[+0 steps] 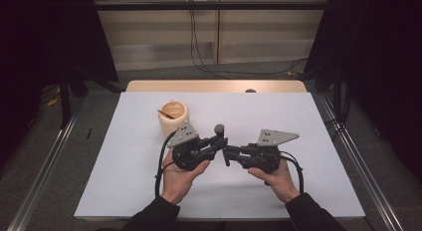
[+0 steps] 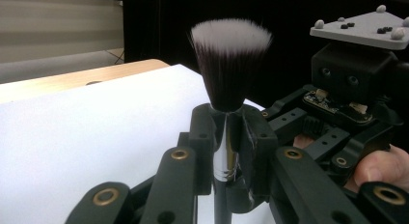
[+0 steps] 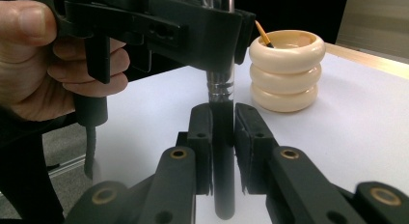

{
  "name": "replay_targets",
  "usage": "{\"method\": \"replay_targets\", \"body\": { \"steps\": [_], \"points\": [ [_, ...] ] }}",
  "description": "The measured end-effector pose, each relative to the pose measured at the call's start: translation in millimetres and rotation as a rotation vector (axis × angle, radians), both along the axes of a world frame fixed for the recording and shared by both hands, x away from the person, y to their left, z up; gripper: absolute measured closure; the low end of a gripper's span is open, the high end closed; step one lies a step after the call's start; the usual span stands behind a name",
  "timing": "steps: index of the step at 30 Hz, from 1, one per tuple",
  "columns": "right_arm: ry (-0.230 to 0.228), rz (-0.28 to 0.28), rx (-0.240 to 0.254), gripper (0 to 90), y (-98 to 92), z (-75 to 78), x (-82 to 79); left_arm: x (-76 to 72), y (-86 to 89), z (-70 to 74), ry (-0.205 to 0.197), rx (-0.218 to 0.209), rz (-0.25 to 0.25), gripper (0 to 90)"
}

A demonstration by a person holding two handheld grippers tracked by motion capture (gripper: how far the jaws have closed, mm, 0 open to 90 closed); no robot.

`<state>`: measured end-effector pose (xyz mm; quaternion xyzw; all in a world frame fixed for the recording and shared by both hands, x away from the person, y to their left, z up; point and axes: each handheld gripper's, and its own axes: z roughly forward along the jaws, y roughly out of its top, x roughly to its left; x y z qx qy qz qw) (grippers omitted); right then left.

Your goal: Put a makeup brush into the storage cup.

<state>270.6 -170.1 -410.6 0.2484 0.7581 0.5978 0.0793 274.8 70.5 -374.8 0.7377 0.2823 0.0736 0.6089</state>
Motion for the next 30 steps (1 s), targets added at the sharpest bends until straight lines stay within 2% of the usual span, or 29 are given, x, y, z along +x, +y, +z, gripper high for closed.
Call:
{"method": "replay_targets", "body": {
  "steps": [1,2,4,6,11,15,17,21,24,25,27,28,30],
  "points": [
    [0.000,-0.006,0.001,72.9,-0.3,0.3,-0.3,-0.7,-0.3,0.4,0.004,-0.002,0.015,77.8],
    [0.001,-0.007,0.004,72.2,-0.6,0.4,-0.3,0.1,0.4,0.0,0.002,-0.009,-0.004,77.8],
    [0.003,-0.006,0.000,66.2,-0.9,0.2,-0.4,-0.6,-0.5,0.4,0.006,-0.005,0.014,77.7],
    [0.003,0.003,0.003,64.8,-1.4,0.3,-1.0,0.0,-0.3,0.0,0.002,-0.002,-0.005,77.7],
    [-0.008,-0.004,0.008,51.2,-3.8,1.6,-2.1,-0.4,-0.3,0.2,0.001,0.002,-0.005,77.7],
    [-0.008,-0.025,-0.002,39.3,-5.0,1.9,-3.0,-0.8,0.7,0.9,-0.002,0.014,0.019,77.7],
    [-0.013,-0.025,-0.001,35.0,-5.4,2.0,-3.2,1.1,2.2,0.0,-0.005,0.007,-0.003,77.7],
    [-0.015,-0.030,0.009,24.4,-6.8,2.4,-2.3,0.7,3.1,1.4,-0.002,0.018,0.021,77.7],
    [-0.009,-0.044,0.021,12.8,-8.6,3.1,-1.8,1.6,4.3,1.9,-0.008,0.009,0.005,77.7],
    [-0.006,-0.047,0.023,11.9,-9.7,3.3,-1.4,0.8,4.5,2.8,-0.005,0.016,0.020,77.7],
    [-0.033,-0.046,0.015,10.8,-12.0,3.8,-2.5,1.9,6.5,3.5,-0.009,0.015,0.004,77.7],
    [-0.033,-0.041,0.019,8.9,-13.1,4.2,-2.6,1.2,6.5,4.2,-0.008,0.019,0.024,77.7],
    [-0.041,-0.052,0.018,7.3,-14.9,4.6,-2.9,1.2,7.2,4.8,-0.010,0.013,0.024,77.7]
  ]
}}
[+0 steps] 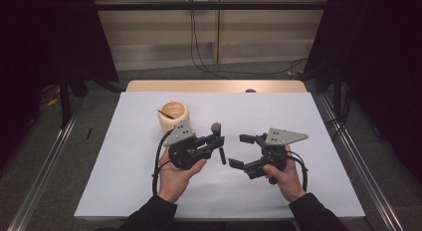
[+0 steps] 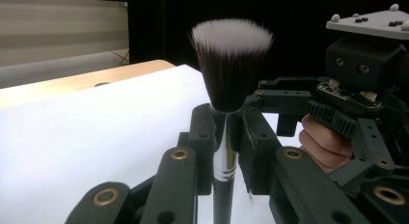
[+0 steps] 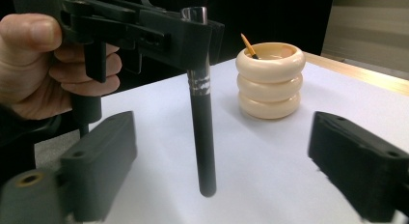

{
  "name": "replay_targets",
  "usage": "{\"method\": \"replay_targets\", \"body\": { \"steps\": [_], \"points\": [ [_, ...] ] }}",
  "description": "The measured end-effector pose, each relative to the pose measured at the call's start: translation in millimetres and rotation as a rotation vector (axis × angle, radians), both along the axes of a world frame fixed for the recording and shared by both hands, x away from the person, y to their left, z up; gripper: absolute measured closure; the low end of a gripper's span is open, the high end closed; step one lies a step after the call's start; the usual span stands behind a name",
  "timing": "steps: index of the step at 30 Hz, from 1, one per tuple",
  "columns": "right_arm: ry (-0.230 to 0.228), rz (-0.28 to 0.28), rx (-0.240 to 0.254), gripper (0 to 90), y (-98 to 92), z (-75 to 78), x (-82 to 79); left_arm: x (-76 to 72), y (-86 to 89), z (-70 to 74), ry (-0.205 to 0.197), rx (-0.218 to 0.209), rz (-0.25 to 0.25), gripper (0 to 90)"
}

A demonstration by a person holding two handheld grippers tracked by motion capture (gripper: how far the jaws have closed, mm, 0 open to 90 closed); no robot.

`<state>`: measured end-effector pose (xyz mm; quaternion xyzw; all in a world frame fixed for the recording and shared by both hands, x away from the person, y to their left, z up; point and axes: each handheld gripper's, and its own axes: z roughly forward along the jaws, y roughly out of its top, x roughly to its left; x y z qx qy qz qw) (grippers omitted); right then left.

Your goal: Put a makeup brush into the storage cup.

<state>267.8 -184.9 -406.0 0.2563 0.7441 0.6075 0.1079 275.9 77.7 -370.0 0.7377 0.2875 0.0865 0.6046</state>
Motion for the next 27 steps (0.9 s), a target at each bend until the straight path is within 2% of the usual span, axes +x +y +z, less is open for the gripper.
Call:
{"method": "replay_targets", "body": {
  "steps": [3,7,9,13,15,22,27],
  "points": [
    [0.006,-0.029,0.009,8.0,-4.4,0.2,0.2,0.0,1.7,1.3,0.001,0.002,0.004,77.7],
    [-0.011,-0.061,-0.018,7.9,-8.5,-0.9,-0.2,1.1,5.2,3.1,-0.004,0.001,0.009,77.7],
    [-0.028,-0.118,-0.051,8.0,-8.8,-2.1,-0.9,1.3,6.7,2.8,-0.005,0.002,0.013,77.8],
    [-0.042,-0.164,-0.058,5.0,-13.0,-4.8,-1.6,1.9,9.6,2.4,-0.008,0.014,0.020,77.7],
    [-0.043,-0.183,-0.052,3.4,-14.8,-4.8,-2.9,1.4,10.9,2.7,-0.002,0.006,0.033,77.7],
    [-0.071,-0.220,-0.052,0.8,-19.7,-4.1,-7.1,4.4,23.4,6.9,-0.005,0.034,0.046,77.7],
    [-0.069,-0.238,-0.056,0.6,-24.7,-6.6,-7.9,7.7,30.9,11.0,-0.004,0.014,0.059,77.7]
  ]
}}
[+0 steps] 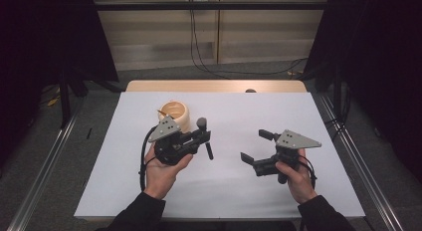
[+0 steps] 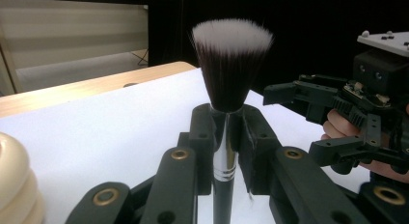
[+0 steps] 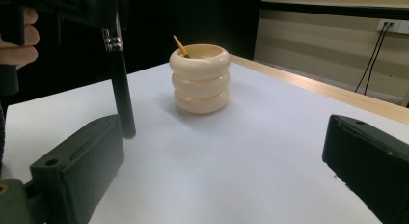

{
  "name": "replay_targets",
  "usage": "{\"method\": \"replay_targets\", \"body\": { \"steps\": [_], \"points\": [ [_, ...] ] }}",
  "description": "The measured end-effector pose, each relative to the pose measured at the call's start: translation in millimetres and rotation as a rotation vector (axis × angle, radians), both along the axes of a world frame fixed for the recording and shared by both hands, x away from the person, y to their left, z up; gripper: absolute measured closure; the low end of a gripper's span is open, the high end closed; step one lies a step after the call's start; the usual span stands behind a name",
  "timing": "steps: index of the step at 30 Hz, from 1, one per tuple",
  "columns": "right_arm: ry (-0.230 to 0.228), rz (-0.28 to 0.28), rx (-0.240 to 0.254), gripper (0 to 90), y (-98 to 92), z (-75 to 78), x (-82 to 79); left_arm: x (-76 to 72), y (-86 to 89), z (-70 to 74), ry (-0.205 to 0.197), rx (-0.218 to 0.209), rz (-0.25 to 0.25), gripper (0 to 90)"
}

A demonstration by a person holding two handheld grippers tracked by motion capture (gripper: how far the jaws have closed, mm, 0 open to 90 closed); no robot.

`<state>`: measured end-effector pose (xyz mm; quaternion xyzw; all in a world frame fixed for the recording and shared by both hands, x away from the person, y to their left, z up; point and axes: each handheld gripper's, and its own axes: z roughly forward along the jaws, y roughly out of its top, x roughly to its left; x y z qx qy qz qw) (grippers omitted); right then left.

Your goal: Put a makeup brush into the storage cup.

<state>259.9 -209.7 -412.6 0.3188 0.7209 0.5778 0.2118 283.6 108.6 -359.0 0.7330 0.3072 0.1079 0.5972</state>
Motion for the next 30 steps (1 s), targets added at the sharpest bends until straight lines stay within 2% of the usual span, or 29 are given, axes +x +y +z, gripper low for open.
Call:
{"method": "replay_targets", "body": {
  "steps": [3,12,15,17,22,30],
  "points": [
    [0.002,-0.004,-0.004,1.4,-2.4,-0.5,-1.2,2.2,4.2,1.7,-0.001,0.009,0.015,77.7],
    [0.003,-0.017,-0.008,1.6,-12.1,0.2,-5.7,7.8,13.3,8.0,-0.006,-0.002,0.034,77.7],
    [0.009,-0.029,0.000,1.6,-16.3,-0.6,-7.5,9.9,15.7,10.9,-0.009,0.010,0.044,77.7],
    [0.010,-0.034,-0.001,1.6,-18.1,-1.1,-8.7,11.6,17.4,12.2,-0.007,-0.003,0.041,77.7],
    [0.011,-0.035,-0.007,1.5,-23.9,-3.9,-12.7,15.0,21.2,14.0,-0.015,0.022,0.068,77.7],
    [0.023,-0.059,-0.011,1.5,-37.6,-7.3,-19.0,23.7,30.4,20.5,-0.022,0.020,0.094,77.8]
  ]
}}
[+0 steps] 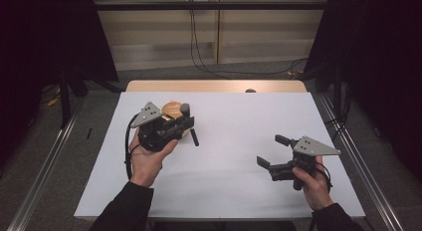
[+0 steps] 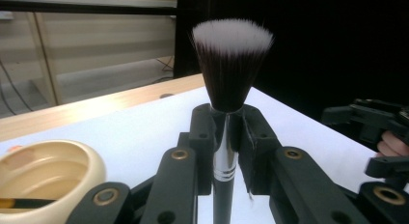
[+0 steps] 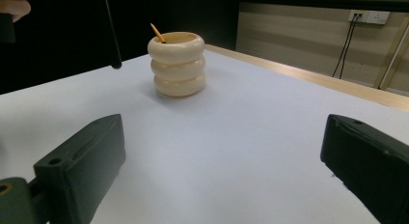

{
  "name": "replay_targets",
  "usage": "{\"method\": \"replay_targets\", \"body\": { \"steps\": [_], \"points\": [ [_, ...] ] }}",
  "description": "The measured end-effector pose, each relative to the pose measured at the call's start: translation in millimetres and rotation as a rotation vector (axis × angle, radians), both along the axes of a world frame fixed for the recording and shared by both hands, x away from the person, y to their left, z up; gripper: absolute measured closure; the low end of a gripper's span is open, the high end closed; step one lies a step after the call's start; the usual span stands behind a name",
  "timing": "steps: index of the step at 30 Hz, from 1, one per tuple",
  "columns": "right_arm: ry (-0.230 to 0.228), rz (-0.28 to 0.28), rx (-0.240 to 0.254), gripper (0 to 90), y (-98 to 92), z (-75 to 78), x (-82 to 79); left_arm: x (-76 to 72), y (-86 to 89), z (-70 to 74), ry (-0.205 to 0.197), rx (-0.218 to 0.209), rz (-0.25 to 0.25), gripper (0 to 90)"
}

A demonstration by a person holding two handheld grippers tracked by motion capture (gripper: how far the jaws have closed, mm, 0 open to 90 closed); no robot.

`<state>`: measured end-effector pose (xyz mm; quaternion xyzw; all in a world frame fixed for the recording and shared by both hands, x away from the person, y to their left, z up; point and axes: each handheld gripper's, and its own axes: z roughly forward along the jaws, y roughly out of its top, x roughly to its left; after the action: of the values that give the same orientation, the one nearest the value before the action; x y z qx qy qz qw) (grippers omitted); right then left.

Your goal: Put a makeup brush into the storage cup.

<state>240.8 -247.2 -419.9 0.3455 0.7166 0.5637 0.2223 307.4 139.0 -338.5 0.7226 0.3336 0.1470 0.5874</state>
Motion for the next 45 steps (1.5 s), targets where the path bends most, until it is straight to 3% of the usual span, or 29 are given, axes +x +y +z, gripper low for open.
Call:
{"method": "replay_targets", "body": {
  "steps": [7,17,29,31,35,45],
  "points": [
    [0.011,-0.016,0.000,1.3,-4.9,-2.8,-4.9,7.7,6.8,6.6,-0.011,0.006,0.028,77.8],
    [0.008,-0.018,0.001,1.2,-3.8,-5.7,-8.4,15.8,15.3,13.1,-0.026,-0.017,0.053,77.7],
    [-0.009,-0.048,0.021,0.2,-5.9,-6.2,-11.4,31.1,19.0,20.1,-0.053,0.014,0.087,77.8],
    [-0.010,-0.056,0.015,0.2,-7.6,-6.4,-14.2,33.9,20.4,20.1,-0.054,0.018,0.098,77.7],
    [-0.007,-0.065,0.021,0.2,-12.4,-7.8,-21.7,39.6,25.0,19.5,-0.061,-0.020,0.107,77.7],
    [-0.010,-0.085,0.030,0.4,-23.4,-8.3,-36.4,55.5,24.2,22.5,-0.075,0.010,0.135,77.7]
  ]
}}
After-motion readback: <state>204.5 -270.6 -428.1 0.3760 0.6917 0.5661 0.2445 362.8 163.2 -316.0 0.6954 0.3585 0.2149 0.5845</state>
